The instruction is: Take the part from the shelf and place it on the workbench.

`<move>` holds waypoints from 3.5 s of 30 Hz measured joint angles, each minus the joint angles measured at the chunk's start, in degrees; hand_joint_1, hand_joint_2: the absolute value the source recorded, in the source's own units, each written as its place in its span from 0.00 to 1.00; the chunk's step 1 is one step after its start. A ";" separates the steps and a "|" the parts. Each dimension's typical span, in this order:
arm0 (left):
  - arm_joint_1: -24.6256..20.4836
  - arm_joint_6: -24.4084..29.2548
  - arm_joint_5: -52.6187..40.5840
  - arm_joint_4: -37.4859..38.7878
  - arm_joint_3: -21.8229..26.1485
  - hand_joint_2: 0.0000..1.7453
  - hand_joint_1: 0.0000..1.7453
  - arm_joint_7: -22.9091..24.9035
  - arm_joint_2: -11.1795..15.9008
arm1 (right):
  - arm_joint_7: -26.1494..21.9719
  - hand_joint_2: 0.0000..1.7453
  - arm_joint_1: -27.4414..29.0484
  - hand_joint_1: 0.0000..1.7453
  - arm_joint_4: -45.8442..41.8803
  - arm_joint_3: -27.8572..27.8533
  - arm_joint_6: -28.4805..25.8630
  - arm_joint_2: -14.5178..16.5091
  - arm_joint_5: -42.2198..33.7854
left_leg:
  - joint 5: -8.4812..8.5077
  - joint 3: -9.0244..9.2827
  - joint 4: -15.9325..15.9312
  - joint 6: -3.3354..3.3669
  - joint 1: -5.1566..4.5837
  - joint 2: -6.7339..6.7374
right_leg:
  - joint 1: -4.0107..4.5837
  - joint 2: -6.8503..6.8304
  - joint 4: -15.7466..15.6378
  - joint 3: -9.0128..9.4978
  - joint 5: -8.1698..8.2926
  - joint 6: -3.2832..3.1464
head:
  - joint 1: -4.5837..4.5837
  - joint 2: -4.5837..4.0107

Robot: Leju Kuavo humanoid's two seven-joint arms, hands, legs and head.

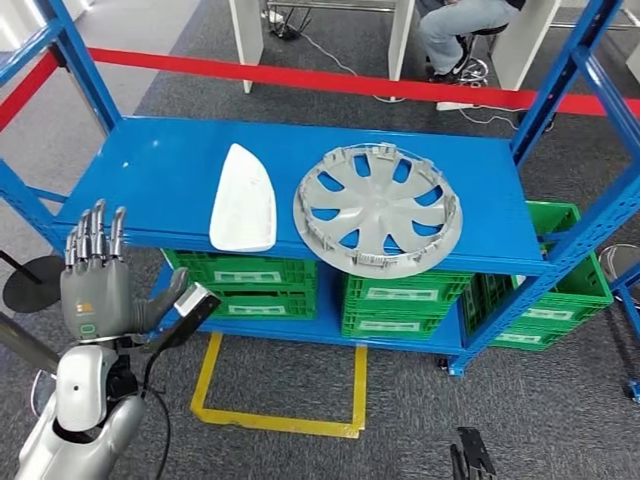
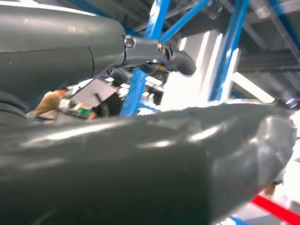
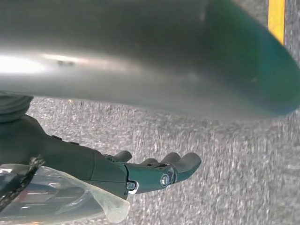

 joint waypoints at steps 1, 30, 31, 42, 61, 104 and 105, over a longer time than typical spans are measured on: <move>0.09 0.02 -0.01 0.00 0.00 0.00 0.00 0.00 0.00 | 0.01 0.00 0.08 0.00 0.02 0.01 0.01 0.01 -0.01 | -0.03 0.00 0.00 0.07 0.02 -0.09 | -0.06 0.33 4.23 -2.50 -1.38 0.09 | 0.03 0.00; 1.54 -0.61 3.56 -0.39 1.54 0.00 0.00 -1.16 -0.61 | -0.36 0.00 0.73 0.00 0.23 0.07 0.00 0.11 -0.39 | 1.16 -3.96 2.45 -3.16 0.25 -0.85 | -0.37 0.54 -5.95 1.05 4.81 -1.51 | -0.17 0.01; 1.54 -0.61 3.78 -0.39 1.52 0.00 0.00 -1.28 -0.69 | -0.39 0.00 0.72 0.00 0.23 0.08 0.01 0.11 -0.40 | 1.13 -3.95 2.45 -3.04 0.24 -0.85 | -0.38 0.54 -6.09 1.12 4.85 -1.44 | -0.18 0.01; 1.55 -0.76 5.25 -0.39 1.64 0.00 0.00 -1.36 -1.03 | -0.64 0.00 0.77 0.00 0.23 0.05 0.04 0.11 -0.49 | 1.24 -3.93 2.45 -2.42 0.19 -0.84 | -0.41 0.54 -6.57 1.29 5.21 -0.81 | -0.20 0.00; 1.55 -1.16 5.37 -0.39 2.06 0.00 0.00 -1.03 -1.11 | -0.68 0.00 0.78 0.00 0.23 0.05 0.07 0.11 -0.61 | 1.30 -3.91 2.51 -2.32 0.17 -0.83 | -0.41 0.54 -6.57 1.30 5.26 -0.73 | -0.20 0.00; 2.01 -2.84 5.20 -0.61 3.16 0.00 0.00 -0.37 -1.71 | -0.99 0.00 0.82 0.00 0.20 -0.13 0.05 -0.02 -0.75 | 1.54 -3.59 1.88 -3.37 0.60 -0.69 | -0.37 0.52 -6.33 0.52 5.93 -1.70 | -0.25 0.00; 2.00 -2.84 5.20 -0.61 3.16 0.00 0.00 -0.35 -1.73 | -0.99 0.00 0.80 0.00 0.21 -0.12 0.05 -0.01 -0.75 | 1.50 -3.58 1.88 -3.25 0.57 -0.69 | -0.40 0.52 -6.48 0.61 5.99 -1.61 | -0.25 0.00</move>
